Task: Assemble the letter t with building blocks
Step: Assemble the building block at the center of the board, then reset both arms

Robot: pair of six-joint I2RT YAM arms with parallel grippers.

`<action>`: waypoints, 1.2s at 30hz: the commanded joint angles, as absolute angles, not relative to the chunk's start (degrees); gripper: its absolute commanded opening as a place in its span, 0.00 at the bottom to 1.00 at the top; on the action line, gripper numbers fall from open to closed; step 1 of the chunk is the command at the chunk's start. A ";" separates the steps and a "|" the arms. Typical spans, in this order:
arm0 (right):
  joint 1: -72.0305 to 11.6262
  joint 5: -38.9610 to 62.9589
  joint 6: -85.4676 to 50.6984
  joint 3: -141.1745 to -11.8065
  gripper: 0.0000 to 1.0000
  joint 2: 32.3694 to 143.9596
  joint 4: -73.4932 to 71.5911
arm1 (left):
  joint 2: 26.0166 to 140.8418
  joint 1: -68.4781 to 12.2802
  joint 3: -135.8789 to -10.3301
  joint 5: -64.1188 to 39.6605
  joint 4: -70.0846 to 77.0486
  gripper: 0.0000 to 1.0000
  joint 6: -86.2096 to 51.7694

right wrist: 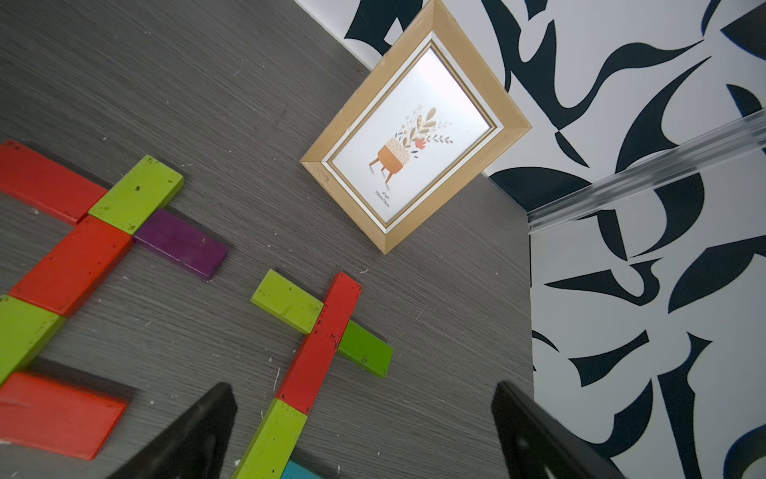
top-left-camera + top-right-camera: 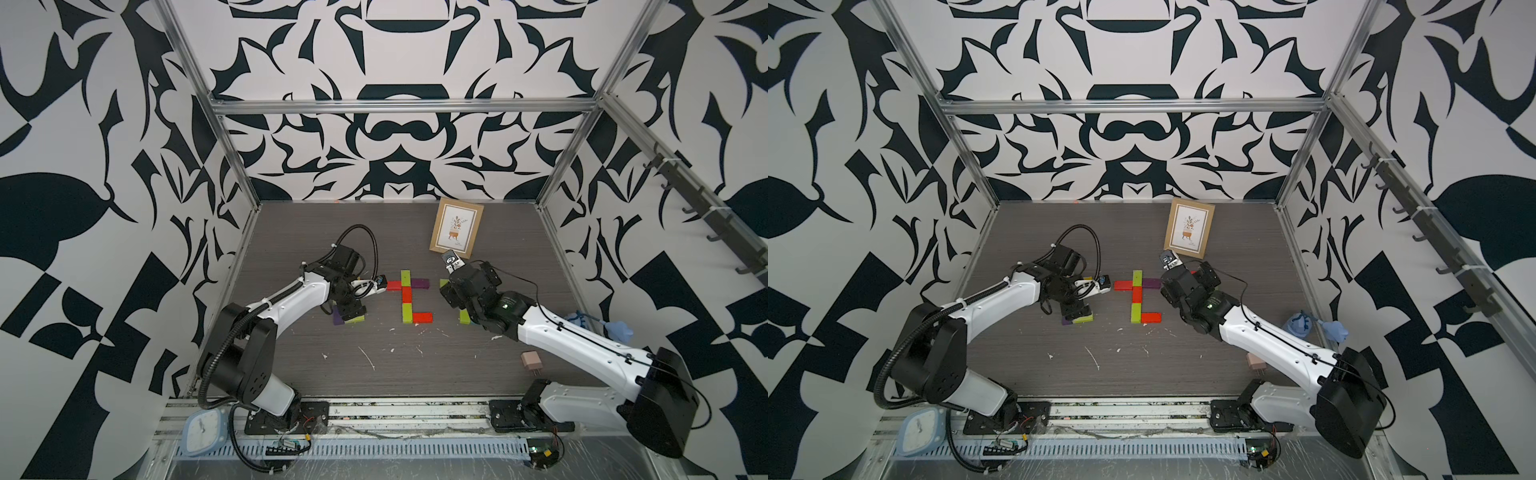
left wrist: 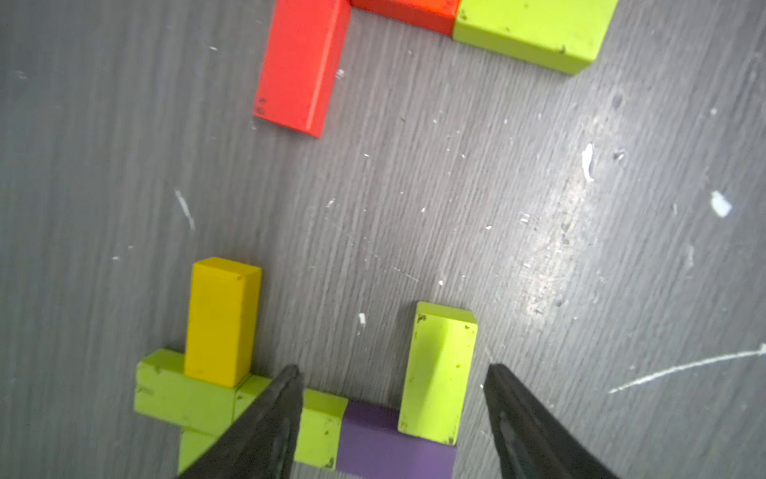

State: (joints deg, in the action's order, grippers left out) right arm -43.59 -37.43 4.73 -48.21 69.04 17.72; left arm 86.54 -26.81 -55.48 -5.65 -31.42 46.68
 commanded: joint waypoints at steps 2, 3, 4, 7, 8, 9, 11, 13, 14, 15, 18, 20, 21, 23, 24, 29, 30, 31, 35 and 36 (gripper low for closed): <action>-43.51 -39.46 4.89 -49.87 1.00 67.38 15.58 | 81.79 -26.02 -56.43 -6.67 -27.58 0.76 41.77; -43.42 -39.55 4.92 -50.13 1.00 67.41 15.47 | 80.81 -26.02 -56.75 -5.67 -26.55 0.76 39.59; -43.41 -39.48 4.81 -50.47 1.00 67.50 15.38 | 79.69 -25.93 -57.34 -4.84 -25.99 0.77 37.08; -43.00 -39.16 4.30 -51.80 1.00 67.54 15.06 | 75.93 -25.83 -57.73 -1.98 -23.27 0.79 29.54; -42.77 -38.84 4.21 -52.13 1.00 67.44 14.87 | 74.63 -25.71 -57.39 -1.10 -22.14 0.80 27.23; -42.36 -38.49 3.87 -52.25 1.00 67.41 14.54 | 73.50 -25.66 -56.79 0.05 -20.80 0.80 24.42; -41.09 -37.48 3.36 -52.38 1.00 67.23 13.79 | 69.28 -25.51 -54.99 3.73 -18.02 0.84 19.91; -38.56 -35.43 2.68 -52.01 1.00 66.85 11.89 | 65.68 -25.07 -52.49 8.27 -15.12 0.90 15.94; -36.94 -34.26 2.20 -51.80 1.00 66.80 10.74 | 64.04 -24.61 -51.19 10.11 -13.81 0.93 14.23; -35.04 -32.87 1.64 -51.78 1.00 66.63 9.80 | 62.20 -23.71 -49.59 11.76 -12.26 0.96 12.38; -30.23 -30.72 1.14 -51.73 1.00 66.03 7.04 | 57.78 -19.52 -45.26 13.25 -9.16 0.99 7.00; -27.90 -30.28 1.47 -51.36 1.00 65.68 5.34 | 55.60 -16.66 -42.70 13.25 -7.95 0.99 4.36; -26.80 -30.05 1.64 -50.89 1.00 65.48 4.37 | 54.70 -15.46 -41.08 13.83 -6.72 0.99 3.59; -24.55 -29.80 1.55 -49.45 1.00 65.32 2.21 | 53.52 -14.23 -37.79 17.46 -3.90 0.99 2.66; -23.25 -29.63 1.48 -48.19 1.00 65.30 0.82 | 53.29 -13.86 -36.00 19.89 -2.27 0.99 2.55; -17.72 -29.40 0.20 -42.32 1.00 66.84 -6.03 | 54.57 -10.92 -29.18 23.25 6.82 1.00 2.09; -16.99 -29.29 0.30 -41.37 1.00 67.40 -7.22 | 55.32 -10.16 -27.72 23.33 9.44 1.00 1.92; -16.37 -28.91 0.64 -40.34 1.00 68.11 -8.32 | 56.10 -9.38 -26.27 23.38 12.17 1.00 1.41; -14.40 -27.17 1.32 -33.97 1.00 70.65 -18.67 | 60.75 -6.29 -21.38 21.42 23.05 1.00 0.73; -14.03 -27.07 1.32 -32.60 1.00 71.26 -21.25 | 61.95 -5.84 -20.68 20.72 25.51 1.00 0.70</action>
State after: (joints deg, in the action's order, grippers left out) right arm -14.83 -28.36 1.67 -35.24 70.32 -10.44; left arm 59.72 -7.07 -22.61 21.39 13.74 2.42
